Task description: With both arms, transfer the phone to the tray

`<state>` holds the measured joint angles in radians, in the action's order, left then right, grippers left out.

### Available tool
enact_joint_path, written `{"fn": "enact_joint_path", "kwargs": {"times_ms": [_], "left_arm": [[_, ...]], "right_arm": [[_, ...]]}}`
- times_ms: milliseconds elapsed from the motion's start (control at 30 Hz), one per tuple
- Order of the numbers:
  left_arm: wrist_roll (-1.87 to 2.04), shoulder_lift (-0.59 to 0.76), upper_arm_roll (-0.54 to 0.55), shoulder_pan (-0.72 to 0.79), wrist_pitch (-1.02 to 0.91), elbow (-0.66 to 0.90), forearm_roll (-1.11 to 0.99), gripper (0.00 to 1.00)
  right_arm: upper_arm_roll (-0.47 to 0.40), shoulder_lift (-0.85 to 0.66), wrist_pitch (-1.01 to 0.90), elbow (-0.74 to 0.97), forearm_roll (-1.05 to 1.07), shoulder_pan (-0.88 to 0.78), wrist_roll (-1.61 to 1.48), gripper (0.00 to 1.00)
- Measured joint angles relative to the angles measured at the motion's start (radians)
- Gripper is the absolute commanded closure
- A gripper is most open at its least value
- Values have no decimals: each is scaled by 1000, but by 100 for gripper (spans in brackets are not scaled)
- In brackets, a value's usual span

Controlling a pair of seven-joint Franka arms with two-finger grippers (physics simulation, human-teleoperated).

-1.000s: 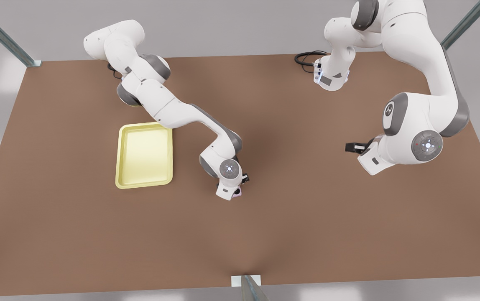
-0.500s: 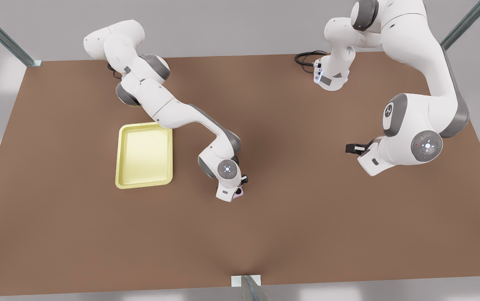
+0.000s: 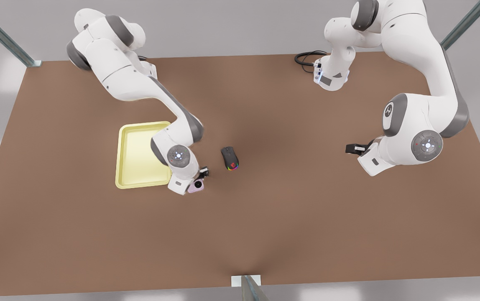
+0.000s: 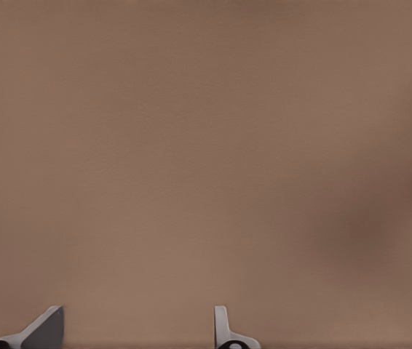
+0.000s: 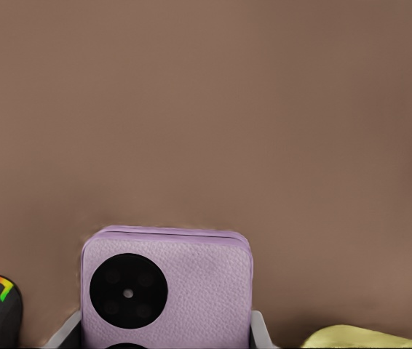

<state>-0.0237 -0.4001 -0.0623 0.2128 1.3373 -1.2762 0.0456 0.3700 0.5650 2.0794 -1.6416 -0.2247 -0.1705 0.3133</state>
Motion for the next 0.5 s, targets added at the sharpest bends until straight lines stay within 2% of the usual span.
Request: {"fn": "enact_joint_path", "kwargs": {"times_ms": [233, 300, 367, 400, 433, 467, 500], "left_arm": [[1, 28, 19, 10, -12, 34, 1, 0], [1, 46, 20, 11, -14, 34, 2, 0], [0, 52, 13, 10, -15, 35, 2, 0], [0, 53, 12, 9, -14, 35, 1, 0], [0, 53, 11, 9, -14, 35, 0, 0], [0, 57, 11, 9, -13, 35, 0, 0], [1, 71, 11, 10, -8, 27, -1, 0]], "right_arm": [[-14, -400, 96, -555, 68, 230, -113, 28], [-23, -433, 148, -665, 98, 248, -150, 28], [-26, -395, 221, -729, 116, 249, -183, 27], [-27, -358, 259, -740, 122, 256, -198, 24], [-28, -312, 301, -744, 124, 267, -212, 17], [-31, -283, 340, -746, 122, 282, -223, 0], [-36, -268, 372, -747, 120, 294, -233, 0]]}}
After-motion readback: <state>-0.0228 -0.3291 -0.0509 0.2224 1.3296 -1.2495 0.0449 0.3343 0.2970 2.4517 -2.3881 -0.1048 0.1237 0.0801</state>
